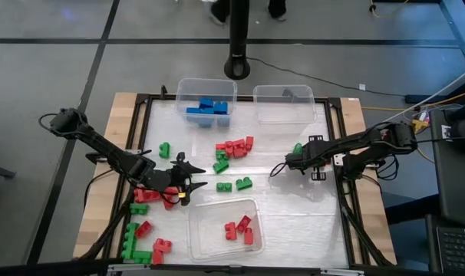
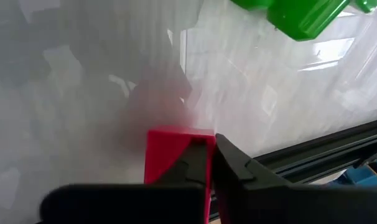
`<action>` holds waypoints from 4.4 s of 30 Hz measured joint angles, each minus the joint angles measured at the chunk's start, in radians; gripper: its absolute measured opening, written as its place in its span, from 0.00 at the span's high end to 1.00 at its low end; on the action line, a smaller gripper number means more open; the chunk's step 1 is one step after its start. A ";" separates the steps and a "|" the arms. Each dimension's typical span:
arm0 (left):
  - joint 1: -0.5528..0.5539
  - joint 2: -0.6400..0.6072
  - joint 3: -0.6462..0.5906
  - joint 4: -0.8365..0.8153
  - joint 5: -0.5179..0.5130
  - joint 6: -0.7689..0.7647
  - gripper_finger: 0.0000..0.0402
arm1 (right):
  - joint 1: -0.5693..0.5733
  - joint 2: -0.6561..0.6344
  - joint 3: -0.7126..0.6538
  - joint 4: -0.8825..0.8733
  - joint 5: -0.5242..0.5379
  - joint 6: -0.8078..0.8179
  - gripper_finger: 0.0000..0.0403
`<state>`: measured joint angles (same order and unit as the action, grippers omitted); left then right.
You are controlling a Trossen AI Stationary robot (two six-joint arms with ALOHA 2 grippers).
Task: Sort blocks
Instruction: Put the red game piece into the bottom transparent bin
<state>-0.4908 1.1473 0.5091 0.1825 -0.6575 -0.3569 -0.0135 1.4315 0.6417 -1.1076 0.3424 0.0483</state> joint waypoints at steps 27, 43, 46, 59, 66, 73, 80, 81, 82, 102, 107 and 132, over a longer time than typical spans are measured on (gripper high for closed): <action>0.001 0.000 0.000 -0.010 0.000 -0.003 0.51 | 0.273 -0.003 0.643 0.102 0.022 -0.078 0.98; 0.000 -0.001 0.000 -0.016 0.000 -0.011 0.51 | 0.389 0.161 0.639 0.814 -0.173 -0.266 0.95; 0.000 -0.001 0.000 -0.016 0.000 -0.011 0.51 | 0.389 0.218 0.638 0.923 -0.276 -0.266 0.95; 0.000 -0.001 0.000 -0.016 0.000 -0.011 0.51 | 0.372 0.309 0.638 1.051 -0.431 -0.238 0.84; 0.000 -0.001 0.000 -0.016 0.000 -0.011 0.51 | 0.373 0.309 0.638 1.025 -0.441 -0.240 0.51; 0.000 -0.001 0.000 -0.016 0.000 -0.011 0.51 | 0.350 0.301 0.684 0.924 -0.467 -0.288 0.31; 0.000 0.000 0.000 -0.018 0.000 -0.025 0.51 | 0.288 0.284 0.932 0.398 -0.300 -0.368 0.30; 0.000 0.000 0.000 -0.019 0.000 -0.025 0.51 | 0.279 0.285 0.955 0.352 -0.252 -0.383 0.30; 0.000 0.000 0.000 -0.019 0.000 -0.025 0.51 | 0.270 0.285 0.973 0.309 -0.199 -0.400 0.31; 0.001 0.000 0.000 -0.045 0.000 -0.021 0.51 | -0.040 0.296 0.654 0.357 -0.059 -0.958 0.33; 0.001 0.000 0.000 -0.044 0.000 -0.021 0.51 | -0.087 0.296 0.575 0.485 -0.090 -1.042 0.33; 0.014 0.000 0.000 -0.033 0.000 -0.020 0.51 | -0.230 0.472 0.512 0.706 -0.175 -1.181 0.34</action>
<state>-0.4770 1.1473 0.5087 0.1494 -0.6579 -0.3771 -0.2436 1.9030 1.1542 -0.4018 0.1679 -1.1325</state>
